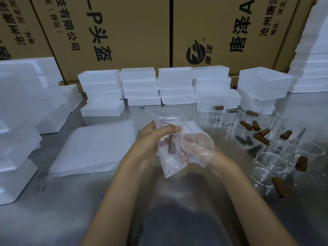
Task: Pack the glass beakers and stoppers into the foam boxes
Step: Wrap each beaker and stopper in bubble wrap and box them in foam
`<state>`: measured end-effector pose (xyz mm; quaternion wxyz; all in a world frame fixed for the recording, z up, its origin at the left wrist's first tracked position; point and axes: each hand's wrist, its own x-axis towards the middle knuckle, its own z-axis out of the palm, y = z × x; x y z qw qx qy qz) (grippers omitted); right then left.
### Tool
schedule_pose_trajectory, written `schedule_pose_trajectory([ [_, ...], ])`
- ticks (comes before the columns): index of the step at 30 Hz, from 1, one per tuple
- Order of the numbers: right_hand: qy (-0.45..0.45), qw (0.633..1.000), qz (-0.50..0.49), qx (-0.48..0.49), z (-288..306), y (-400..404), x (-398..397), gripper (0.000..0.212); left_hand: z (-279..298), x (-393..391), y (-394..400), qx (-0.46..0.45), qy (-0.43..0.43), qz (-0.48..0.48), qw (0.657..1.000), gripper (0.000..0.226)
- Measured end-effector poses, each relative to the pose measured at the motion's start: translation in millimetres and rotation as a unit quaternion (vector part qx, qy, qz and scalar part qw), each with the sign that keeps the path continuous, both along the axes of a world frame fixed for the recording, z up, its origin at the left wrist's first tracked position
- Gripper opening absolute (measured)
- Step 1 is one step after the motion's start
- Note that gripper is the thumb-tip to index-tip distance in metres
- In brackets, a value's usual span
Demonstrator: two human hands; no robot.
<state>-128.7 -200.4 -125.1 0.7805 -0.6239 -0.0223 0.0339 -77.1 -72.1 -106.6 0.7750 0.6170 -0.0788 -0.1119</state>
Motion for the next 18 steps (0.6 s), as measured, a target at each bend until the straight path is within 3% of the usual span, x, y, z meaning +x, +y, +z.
schedule_pose_trajectory([
  [1, 0.049, 0.996, -0.075, 0.005, 10.8, 9.7, 6.8, 0.03, 2.5, -0.4, 0.2, -0.014, -0.001, 0.012, 1.0, 0.075],
  [2, 0.028, 0.994, -0.101, -0.013, 4.8, 7.9, 10.5, 0.034, 4.0, 0.3, 1.0, -0.03, -0.004, 0.025, 0.999, 0.076],
  [3, 0.069, 0.997, -0.003, 0.016, 3.4, -1.6, 10.5, 0.031, 5.1, 1.2, 2.0, -0.049, -0.008, 0.034, 0.998, 0.072],
  [4, -0.011, 0.999, 0.043, -0.001, 7.8, -11.8, 10.6, 0.027, 6.4, 1.8, 2.7, -0.072, -0.008, 0.042, 0.996, 0.065],
  [6, -0.032, 0.985, -0.168, 0.033, 25.0, -51.4, 27.7, 0.026, 8.1, 3.6, 5.1, -0.137, 0.0, 0.057, 0.989, 0.051],
  [8, -0.031, 0.967, -0.242, 0.069, 18.1, -58.1, 35.8, 0.041, 9.2, 4.5, 7.3, -0.206, 0.011, 0.063, 0.976, 0.047],
  [9, -0.022, 0.968, -0.241, 0.063, 16.7, -58.4, 38.3, 0.05, 9.3, 4.6, 8.2, -0.236, 0.014, 0.063, 0.97, 0.052],
  [11, 0.007, 0.989, -0.132, 0.059, 8.6, -50.0, 36.7, 0.055, 8.1, 5.6, 9.0, -0.273, 0.01, 0.066, 0.96, 0.058],
  [13, 0.057, 0.996, -0.031, 0.069, 12.0, -47.6, 31.6, 0.042, 6.7, 6.3, 9.3, -0.265, 0.003, 0.064, 0.962, 0.057],
  [15, 0.052, 0.996, 0.018, 0.066, 8.8, -37.7, 30.0, 0.037, 4.8, 6.9, 9.3, -0.218, 0.0, 0.05, 0.975, 0.061],
  [18, 0.029, 0.993, -0.051, 0.098, 9.6, -34.9, 33.2, 0.039, 2.0, 4.2, 5.0, -0.071, -0.012, 0.011, 0.997, 0.063],
])
